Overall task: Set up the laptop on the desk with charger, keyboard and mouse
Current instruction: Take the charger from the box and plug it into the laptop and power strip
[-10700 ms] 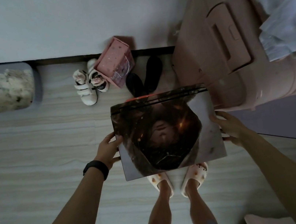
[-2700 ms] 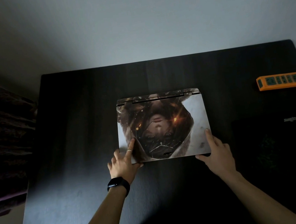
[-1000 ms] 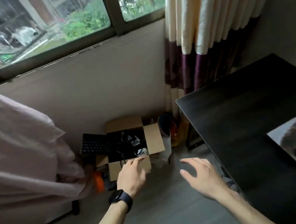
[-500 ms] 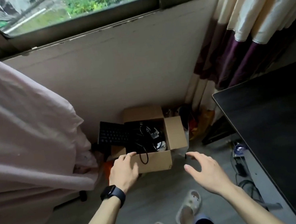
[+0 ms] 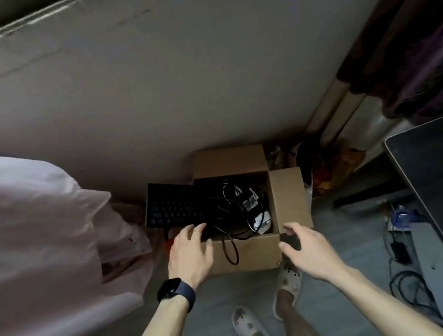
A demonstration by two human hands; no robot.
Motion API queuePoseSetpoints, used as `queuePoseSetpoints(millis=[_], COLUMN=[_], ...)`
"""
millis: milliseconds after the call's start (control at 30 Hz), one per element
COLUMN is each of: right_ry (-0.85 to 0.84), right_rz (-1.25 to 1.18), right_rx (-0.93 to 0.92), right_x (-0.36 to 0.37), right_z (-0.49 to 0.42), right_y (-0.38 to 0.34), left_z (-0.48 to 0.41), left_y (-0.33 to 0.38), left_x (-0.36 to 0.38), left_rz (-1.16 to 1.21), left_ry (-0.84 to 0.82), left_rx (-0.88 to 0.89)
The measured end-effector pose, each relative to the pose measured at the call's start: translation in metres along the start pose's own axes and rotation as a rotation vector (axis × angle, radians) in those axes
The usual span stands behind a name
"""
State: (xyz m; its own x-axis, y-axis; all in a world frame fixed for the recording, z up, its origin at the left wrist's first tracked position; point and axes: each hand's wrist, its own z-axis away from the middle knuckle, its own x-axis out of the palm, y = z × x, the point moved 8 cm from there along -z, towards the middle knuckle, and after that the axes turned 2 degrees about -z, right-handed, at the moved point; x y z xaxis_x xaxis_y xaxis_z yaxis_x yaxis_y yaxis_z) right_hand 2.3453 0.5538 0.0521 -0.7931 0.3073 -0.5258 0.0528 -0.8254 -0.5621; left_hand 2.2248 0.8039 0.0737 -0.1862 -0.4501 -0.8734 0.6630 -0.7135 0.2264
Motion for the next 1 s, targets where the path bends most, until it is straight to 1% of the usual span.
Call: queuePoseSetpoints(millis=[133,233,300,367,433,500,533,633,667,733,800,867,933,1000], right_ry=[-0.042,-0.093,-0.114,-0.118,-0.148,-0.166,-0.143,-0.004,0.023,0.051,0.07,0.075,0.079,0.074], right_rz=[-0.047,-0.206,-0.388,-0.655,-0.872,-1.023,-1.085,-1.229,-1.268,-1.317,-1.333,-1.329,-1.343,-1.349], right_rx=[0.1,0.262,0.409,0.575,0.675,0.723,0.738,0.773,0.765,0.718,0.659,0.604,0.561,0.528], right_x=[0.03,0.068,0.095,0.126,0.148,0.166,0.172,0.171,0.168,0.157,0.141,0.128,0.113,0.101], right_z=[-0.057,-0.094,-0.112,-0.122,-0.125,-0.129,-0.13,-0.131,-0.129,-0.124,-0.116,-0.11,-0.103,-0.096], right_y=[0.021,0.046,0.059,0.065,0.057,0.046,0.044,0.04,0.037,0.028,0.017,0.005,-0.011,-0.024], left_z=[-0.046,-0.077,-0.093,-0.109,-0.121,-0.131,-0.135,-0.141,-0.141,-0.138,-0.133,-0.125,-0.114,-0.104], left_y=[-0.004,-0.009,-0.01,-0.008,-0.002,0.003,0.004,0.009,0.011,0.011,0.008,0.011,0.02,0.028], left_x=[0.028,0.054,0.069,0.084,0.096,0.107,0.109,0.103,0.1,0.094,0.086,0.078,0.067,0.056], left_rz=[-0.07,-0.092,-0.098,-0.131,-0.183,-0.242,-0.274,-0.413,-0.448,-0.454,-0.377,-0.251,-0.148,-0.114], left_ry=[-0.039,-0.086,-0.132,-0.173,-0.214,-0.251,-0.253,-0.23,-0.238,-0.31,-0.409,-0.486,-0.511,-0.484], left_rx=[0.018,0.038,0.069,0.147,0.25,0.35,0.378,0.453,0.481,0.496,0.453,0.415,0.398,0.396])
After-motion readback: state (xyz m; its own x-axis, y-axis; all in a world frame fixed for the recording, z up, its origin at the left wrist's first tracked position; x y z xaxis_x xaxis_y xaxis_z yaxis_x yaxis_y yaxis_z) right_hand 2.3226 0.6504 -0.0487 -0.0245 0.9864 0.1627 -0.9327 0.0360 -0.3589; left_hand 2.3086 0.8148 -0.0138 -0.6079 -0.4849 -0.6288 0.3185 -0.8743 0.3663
